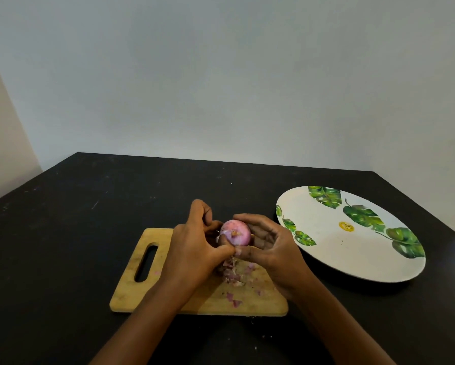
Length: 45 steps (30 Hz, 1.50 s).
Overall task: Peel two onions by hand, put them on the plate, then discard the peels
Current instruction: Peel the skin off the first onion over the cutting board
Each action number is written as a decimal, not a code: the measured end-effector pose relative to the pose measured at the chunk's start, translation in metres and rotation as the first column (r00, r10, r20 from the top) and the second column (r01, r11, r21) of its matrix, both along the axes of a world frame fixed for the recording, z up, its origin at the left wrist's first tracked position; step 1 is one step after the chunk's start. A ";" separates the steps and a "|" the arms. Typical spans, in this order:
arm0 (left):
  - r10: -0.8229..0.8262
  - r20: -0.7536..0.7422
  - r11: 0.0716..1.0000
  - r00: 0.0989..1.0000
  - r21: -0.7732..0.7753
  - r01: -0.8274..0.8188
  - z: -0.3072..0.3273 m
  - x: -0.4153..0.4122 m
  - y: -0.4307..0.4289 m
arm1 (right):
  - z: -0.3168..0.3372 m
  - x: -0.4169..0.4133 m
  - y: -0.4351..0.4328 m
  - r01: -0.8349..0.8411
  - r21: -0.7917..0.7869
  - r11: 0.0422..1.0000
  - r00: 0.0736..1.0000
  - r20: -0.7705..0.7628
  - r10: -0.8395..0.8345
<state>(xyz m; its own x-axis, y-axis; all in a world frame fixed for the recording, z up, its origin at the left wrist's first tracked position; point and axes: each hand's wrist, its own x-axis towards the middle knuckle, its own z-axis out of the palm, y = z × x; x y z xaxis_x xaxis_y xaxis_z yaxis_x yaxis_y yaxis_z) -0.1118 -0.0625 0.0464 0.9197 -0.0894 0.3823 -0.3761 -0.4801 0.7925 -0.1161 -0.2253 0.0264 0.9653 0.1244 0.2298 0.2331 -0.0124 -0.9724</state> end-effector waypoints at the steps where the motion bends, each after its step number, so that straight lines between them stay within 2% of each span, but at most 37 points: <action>1: -0.001 -0.004 1.000 1.000 -0.002 0.001 0.000 0.000 0.000 | 0.000 0.000 0.000 -0.006 -0.003 1.000 1.000 0.001 0.006; 10: 0.010 -0.014 1.000 1.000 -0.026 -0.010 0.003 -0.001 0.001 | 0.001 0.000 0.000 -0.057 0.024 0.998 0.998 0.016 0.057; 14: 0.011 0.014 1.000 1.000 0.007 -0.011 0.003 -0.002 0.001 | 0.001 0.001 0.000 -0.060 0.034 0.998 0.998 0.018 0.060; 18: 0.096 0.073 0.995 0.993 -0.024 -0.095 0.003 0.008 0.011 | -0.001 -0.002 0.003 -0.104 0.075 0.992 0.995 -0.001 0.104; 22: 0.057 0.125 0.997 0.991 -0.063 -0.049 0.000 0.009 0.011 | -0.001 0.002 0.005 -0.097 0.122 0.988 0.991 -0.075 0.107; 24: 0.074 0.149 0.993 0.986 -0.107 -0.059 -0.003 0.009 0.007 | -0.001 0.004 0.003 -0.087 0.192 0.978 0.986 -0.125 0.112; 26: 0.104 0.166 0.987 0.981 -0.136 -0.082 -0.005 0.011 0.007 | -0.002 0.004 0.003 -0.076 0.336 0.939 0.975 -0.170 0.140; 28: 0.119 0.178 0.987 0.977 -0.130 -0.097 -0.007 0.013 0.009 | -0.001 0.004 0.002 -0.072 0.476 0.876 0.961 -0.203 0.190; 30: 0.085 0.189 0.993 0.978 -0.092 -0.069 -0.008 0.013 0.008 | 0.001 0.004 0.002 -0.056 0.537 0.841 0.954 -0.221 0.204; 34: 0.012 0.228 0.999 0.974 -0.047 -0.001 -0.009 0.010 0.002 | 0.002 0.005 0.004 0.010 0.512 0.859 0.961 -0.243 0.133; 38: -0.039 0.228 0.996 0.973 -0.071 0.057 -0.011 0.008 -0.001 | 0.004 0.003 0.005 0.026 0.461 0.887 0.970 -0.227 0.090; 41: -0.057 0.241 0.998 0.969 0.027 0.052 -0.014 0.008 -0.002 | 0.004 0.000 0.008 0.043 0.399 0.916 0.973 -0.225 0.053; 45: -0.182 0.174 0.967 0.968 0.209 0.145 -0.016 0.010 0.002 | 0.004 -0.001 0.010 0.032 0.363 0.931 0.976 -0.211 0.049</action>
